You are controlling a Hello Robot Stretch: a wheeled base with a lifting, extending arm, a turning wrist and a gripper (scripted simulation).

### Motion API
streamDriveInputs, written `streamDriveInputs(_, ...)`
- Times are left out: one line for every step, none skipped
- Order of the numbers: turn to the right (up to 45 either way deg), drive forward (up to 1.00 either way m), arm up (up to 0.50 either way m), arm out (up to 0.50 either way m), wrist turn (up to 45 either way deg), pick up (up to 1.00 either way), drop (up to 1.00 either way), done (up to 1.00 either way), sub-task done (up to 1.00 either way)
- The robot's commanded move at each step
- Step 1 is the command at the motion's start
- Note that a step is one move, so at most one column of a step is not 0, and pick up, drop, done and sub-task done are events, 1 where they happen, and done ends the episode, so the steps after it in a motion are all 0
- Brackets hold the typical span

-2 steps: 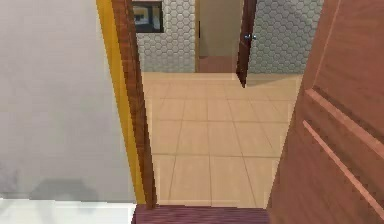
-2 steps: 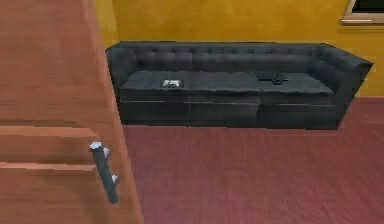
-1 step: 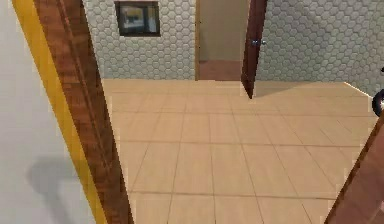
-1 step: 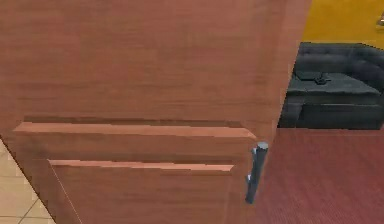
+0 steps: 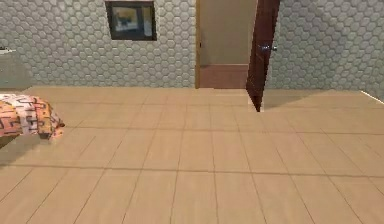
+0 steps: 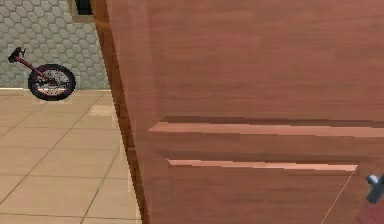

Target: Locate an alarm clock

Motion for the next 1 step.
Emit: streamDriveInputs(3.0, 0.0, 0.0, 0.0, 0.0, 0.0, 0.0, 0.0, 0.0)
